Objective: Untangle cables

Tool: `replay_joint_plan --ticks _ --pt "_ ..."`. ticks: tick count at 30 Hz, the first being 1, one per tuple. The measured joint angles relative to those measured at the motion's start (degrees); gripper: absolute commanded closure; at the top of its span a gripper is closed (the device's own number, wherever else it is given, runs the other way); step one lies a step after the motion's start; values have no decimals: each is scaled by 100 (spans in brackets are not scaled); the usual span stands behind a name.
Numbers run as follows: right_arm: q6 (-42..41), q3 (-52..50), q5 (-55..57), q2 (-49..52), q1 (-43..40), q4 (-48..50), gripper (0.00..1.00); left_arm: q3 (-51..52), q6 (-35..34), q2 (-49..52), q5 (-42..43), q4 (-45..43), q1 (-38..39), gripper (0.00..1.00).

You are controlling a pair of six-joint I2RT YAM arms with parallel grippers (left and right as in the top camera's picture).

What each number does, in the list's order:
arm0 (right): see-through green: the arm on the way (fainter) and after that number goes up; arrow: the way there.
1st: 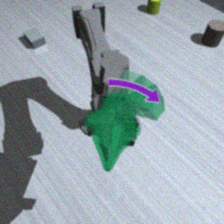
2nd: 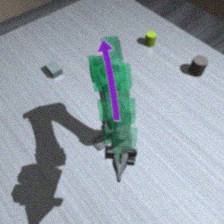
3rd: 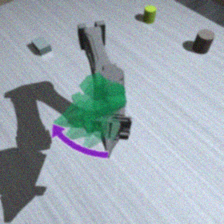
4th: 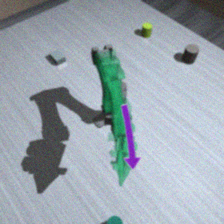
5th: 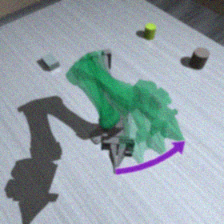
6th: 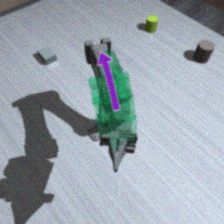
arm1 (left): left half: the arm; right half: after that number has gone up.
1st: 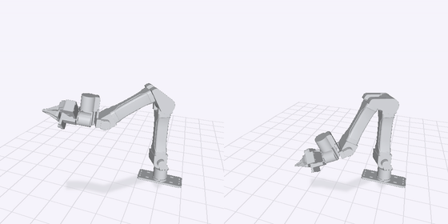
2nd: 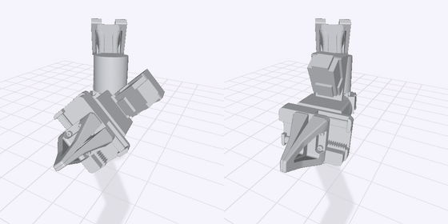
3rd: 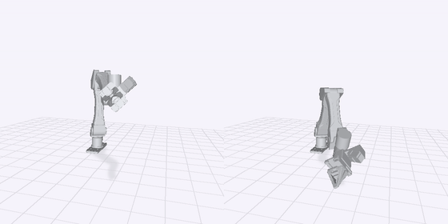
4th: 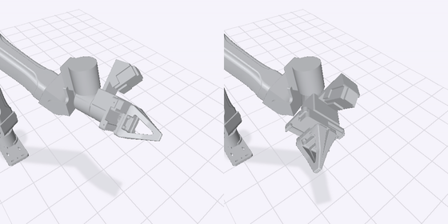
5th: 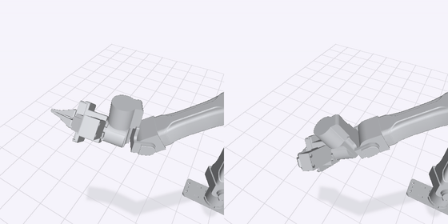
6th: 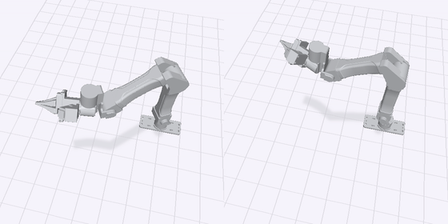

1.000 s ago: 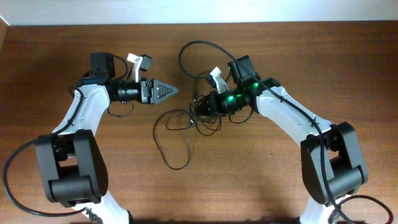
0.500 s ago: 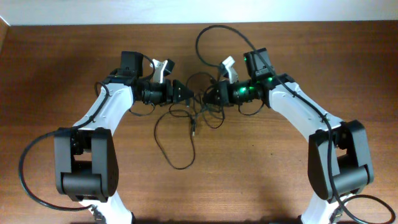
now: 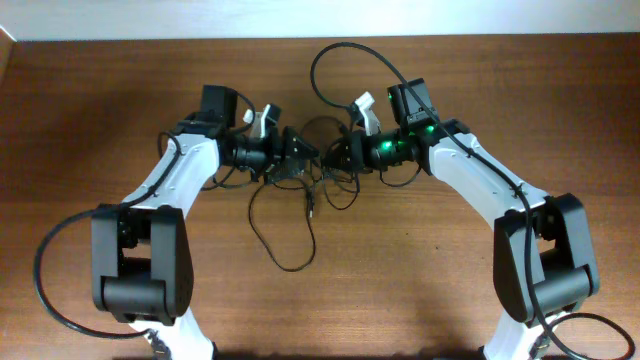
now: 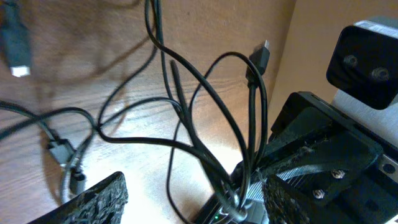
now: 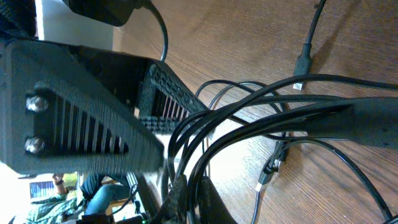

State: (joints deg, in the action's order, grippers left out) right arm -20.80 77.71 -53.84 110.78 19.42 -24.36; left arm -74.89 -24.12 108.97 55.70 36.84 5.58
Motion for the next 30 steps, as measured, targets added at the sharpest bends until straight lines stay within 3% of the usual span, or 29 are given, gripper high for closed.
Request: replay_joint_plan --ticks 4,6,9,13,16,17,18,20,21,27,30 --pt "2 -7 177 2 107 -66 96 0 -326 2 -59 -2 190 55" --pt "4 -7 234 4 109 -61 96 -2 -505 2 -380 -9 201 75" --pt "2 -7 258 4 149 -46 96 0 -645 2 -984 -2 234 82" --pt "4 -7 289 4 149 -48 96 0 -673 2 -1622 -24 234 100" --pt "4 -7 308 4 114 -48 96 0 -699 2 -2035 -24 234 100" --pt "2 -7 323 4 79 -50 96 0 -699 2 -2109 -24 234 78" --pt "2 -7 328 4 48 -52 96 0 -699 2 -2153 -24 234 62" --pt "7 -7 343 4 22 -151 96 0 -699 2 -2170 -22 234 37" --pt "7 -7 343 4 22 -286 96 0 -699 2 -2144 -24 234 28" --pt "7 -7 321 4 22 -328 96 0 -743 2 -1558 -166 234 18" --pt "7 -7 319 4 22 -328 96 0 -1187 2 -1281 -168 234 14"
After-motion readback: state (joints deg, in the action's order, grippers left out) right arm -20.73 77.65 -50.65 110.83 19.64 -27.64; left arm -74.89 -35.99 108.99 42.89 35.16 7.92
